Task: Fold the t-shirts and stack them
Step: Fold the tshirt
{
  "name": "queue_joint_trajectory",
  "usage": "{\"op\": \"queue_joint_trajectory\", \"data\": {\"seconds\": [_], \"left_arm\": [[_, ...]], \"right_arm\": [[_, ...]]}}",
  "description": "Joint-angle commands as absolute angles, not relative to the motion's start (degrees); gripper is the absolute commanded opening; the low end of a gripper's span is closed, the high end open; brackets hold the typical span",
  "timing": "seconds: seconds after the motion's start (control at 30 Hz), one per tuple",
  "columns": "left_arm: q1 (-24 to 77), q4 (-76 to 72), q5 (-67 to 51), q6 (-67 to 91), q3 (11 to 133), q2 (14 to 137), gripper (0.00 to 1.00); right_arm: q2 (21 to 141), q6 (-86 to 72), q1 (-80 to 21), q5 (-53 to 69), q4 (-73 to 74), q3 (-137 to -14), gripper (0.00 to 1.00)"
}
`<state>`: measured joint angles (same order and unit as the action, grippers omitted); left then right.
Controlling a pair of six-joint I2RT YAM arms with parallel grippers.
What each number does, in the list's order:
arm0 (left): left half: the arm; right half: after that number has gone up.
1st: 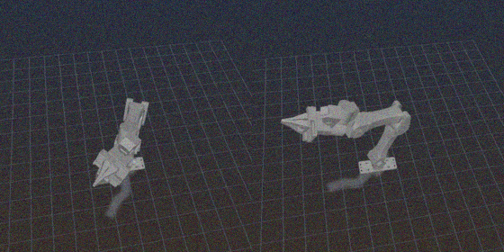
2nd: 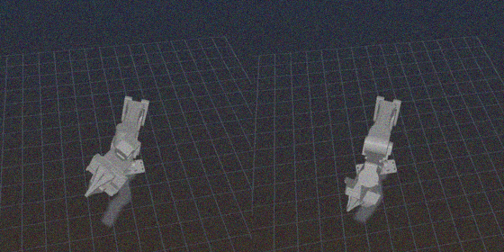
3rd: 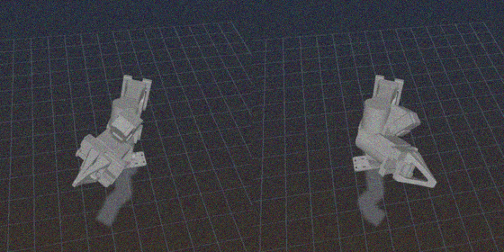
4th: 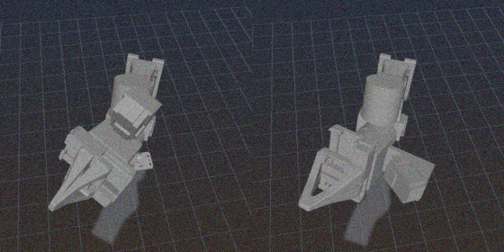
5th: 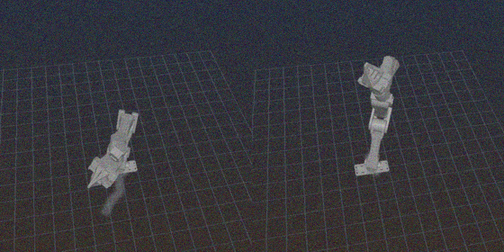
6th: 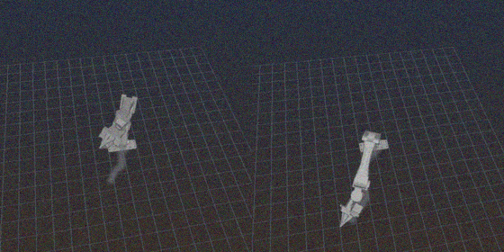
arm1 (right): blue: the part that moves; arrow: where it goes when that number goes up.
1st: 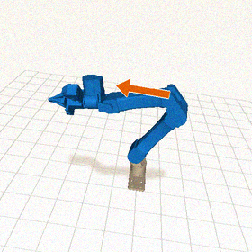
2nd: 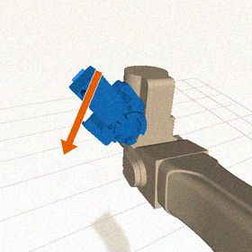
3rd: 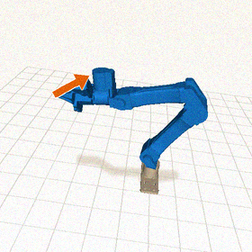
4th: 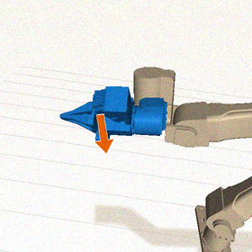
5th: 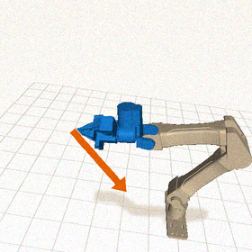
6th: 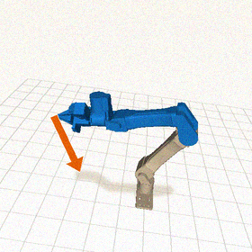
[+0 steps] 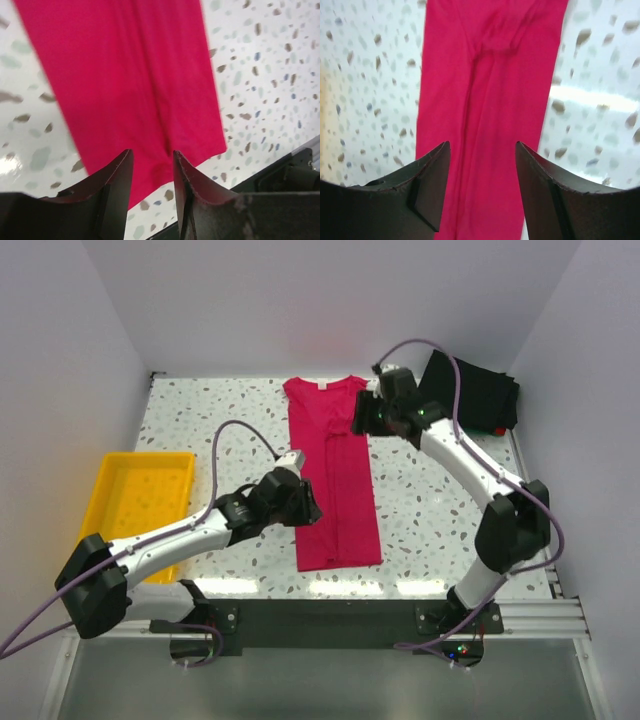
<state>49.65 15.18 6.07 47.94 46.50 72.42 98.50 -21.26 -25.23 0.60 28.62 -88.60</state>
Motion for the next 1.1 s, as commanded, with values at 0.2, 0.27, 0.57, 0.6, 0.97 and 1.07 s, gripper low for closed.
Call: {"op": "queue_joint_trajectory", "data": {"seconds": [0.2, 0.27, 0.57, 0.6, 0.97, 1.07], "left_arm": [[48.96, 19.42, 1.50, 48.43, 35.34, 66.36, 0.40], [49.04, 19.86, 0.88, 47.99, 34.89, 66.27, 0.40], [49.92, 16.35, -4.04, 48.78, 30.59, 69.08, 0.41], [50.27, 15.74, -4.22, 48.78, 30.59, 69.52, 0.41], [50.62, 13.36, -5.27, 49.83, 28.13, 71.02, 0.42], [50.54, 12.92, -5.10, 50.36, 27.51, 71.45, 0.42]], "right_arm": [[75.88, -34.87, -40.15, 1.93, 18.11, -49.86, 0.53], [71.83, -36.21, -43.14, 2.20, 18.63, -44.93, 0.51], [68.37, -38.67, -51.41, 0.18, 20.48, -42.01, 0.49], [68.90, -38.85, -52.20, 0.18, 20.30, -42.71, 0.48], [78.83, -39.20, -59.68, -3.69, 18.98, -47.81, 0.43], [81.29, -39.11, -60.47, -4.66, 18.98, -49.22, 0.43]]}}
